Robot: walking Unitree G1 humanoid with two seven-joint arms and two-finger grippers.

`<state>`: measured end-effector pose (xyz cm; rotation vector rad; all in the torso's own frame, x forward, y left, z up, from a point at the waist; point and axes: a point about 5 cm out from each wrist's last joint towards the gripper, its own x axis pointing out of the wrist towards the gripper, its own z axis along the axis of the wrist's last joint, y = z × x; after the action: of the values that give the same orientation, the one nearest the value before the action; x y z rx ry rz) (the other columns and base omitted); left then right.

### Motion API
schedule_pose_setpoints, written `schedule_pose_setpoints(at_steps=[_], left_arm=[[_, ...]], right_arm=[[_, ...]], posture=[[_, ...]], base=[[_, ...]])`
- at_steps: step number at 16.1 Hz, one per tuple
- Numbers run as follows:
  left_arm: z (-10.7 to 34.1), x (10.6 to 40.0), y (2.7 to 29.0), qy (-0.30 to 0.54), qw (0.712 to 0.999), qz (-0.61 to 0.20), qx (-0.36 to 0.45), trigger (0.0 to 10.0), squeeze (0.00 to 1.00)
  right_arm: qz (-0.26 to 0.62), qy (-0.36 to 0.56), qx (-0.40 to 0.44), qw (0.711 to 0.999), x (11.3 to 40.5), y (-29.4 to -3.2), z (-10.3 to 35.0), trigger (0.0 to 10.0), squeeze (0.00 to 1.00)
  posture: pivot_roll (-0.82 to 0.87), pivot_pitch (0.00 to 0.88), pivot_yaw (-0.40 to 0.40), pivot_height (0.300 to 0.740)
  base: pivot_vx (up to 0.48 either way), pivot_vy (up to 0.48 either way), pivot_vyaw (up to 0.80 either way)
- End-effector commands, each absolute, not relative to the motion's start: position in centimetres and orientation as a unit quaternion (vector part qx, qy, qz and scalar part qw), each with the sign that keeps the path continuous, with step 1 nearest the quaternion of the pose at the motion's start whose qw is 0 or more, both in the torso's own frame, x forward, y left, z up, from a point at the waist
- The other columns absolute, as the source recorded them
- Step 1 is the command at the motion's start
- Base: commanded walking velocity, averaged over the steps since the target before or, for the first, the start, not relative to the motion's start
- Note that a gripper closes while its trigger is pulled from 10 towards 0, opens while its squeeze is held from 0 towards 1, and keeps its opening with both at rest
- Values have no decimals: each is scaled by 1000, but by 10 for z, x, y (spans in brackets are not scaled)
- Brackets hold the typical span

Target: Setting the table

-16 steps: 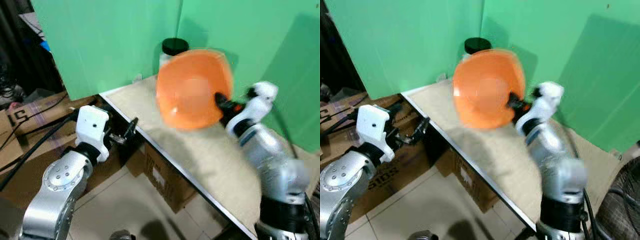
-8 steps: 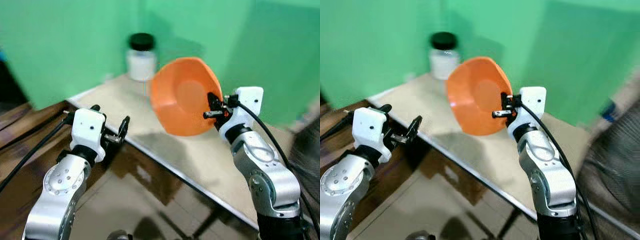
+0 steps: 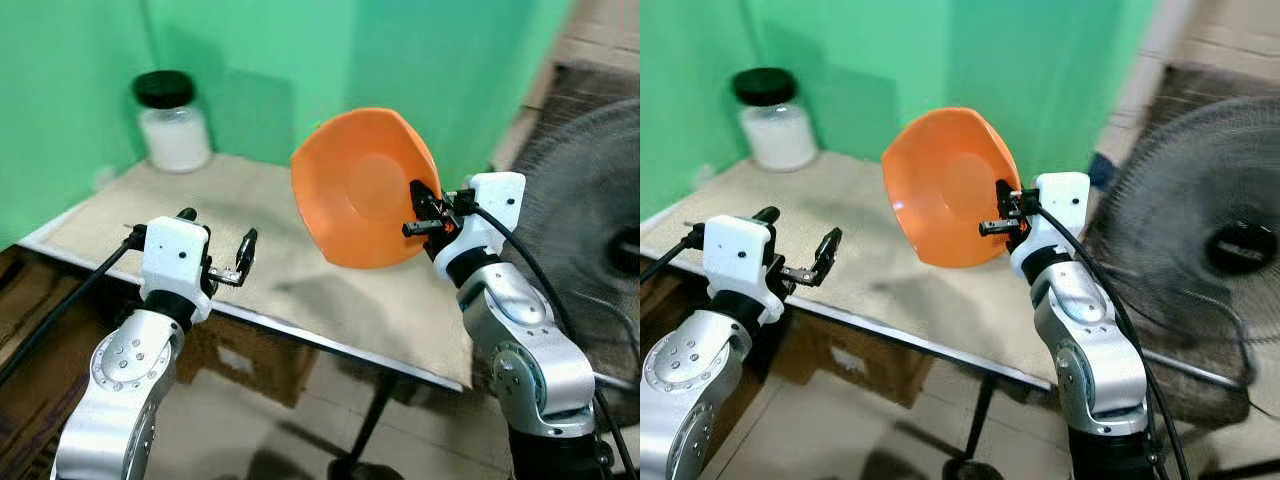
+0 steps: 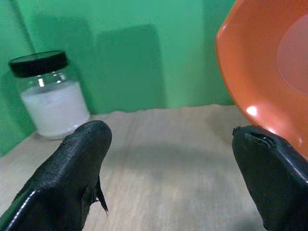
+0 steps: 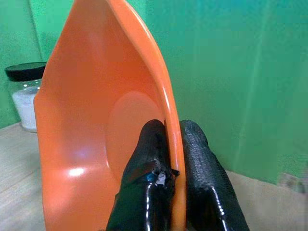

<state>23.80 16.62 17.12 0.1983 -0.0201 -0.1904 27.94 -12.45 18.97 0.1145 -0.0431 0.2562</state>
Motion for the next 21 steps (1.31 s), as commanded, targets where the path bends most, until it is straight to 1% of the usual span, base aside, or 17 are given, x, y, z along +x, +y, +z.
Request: schedule_pose_setpoints(at_steps=[1, 5, 6, 7, 15, 21], left_arm=[[173, 238, 167, -17, 991, -92, 96, 10000, 0], [176, 238, 166, -23, 992, -89, 87, 10000, 0], [175, 238, 166, -22, 992, -88, 89, 10000, 0], [175, 237, 166, -21, 992, -89, 90, 10000, 0], [176, 239, 163, -27, 992, -90, 87, 10000, 0], [176, 238, 165, -27, 992, -84, 89, 10000, 0]], right_arm=[[135, -47, 59, 988, 276, -123, 198, 10000, 0], [148, -42, 54, 987, 271, -121, 197, 10000, 0], [154, -51, 32, 986, 271, -120, 199, 10000, 0], [162, -57, 30, 985, 270, -117, 200, 10000, 0], [163, -53, 39, 984, 270, -117, 198, 10000, 0], [179, -46, 50, 981, 270, -113, 197, 10000, 0]], posture=[[81, 0, -43, 740], [91, 0, -55, 740], [91, 0, -55, 740], [94, 0, -59, 740], [92, 0, -68, 740], [102, 0, -82, 740]], base=[[0, 0, -800], [0, 0, -800], [0, 0, -800], [0, 0, -800], [0, 0, -800], [0, 0, -800]])
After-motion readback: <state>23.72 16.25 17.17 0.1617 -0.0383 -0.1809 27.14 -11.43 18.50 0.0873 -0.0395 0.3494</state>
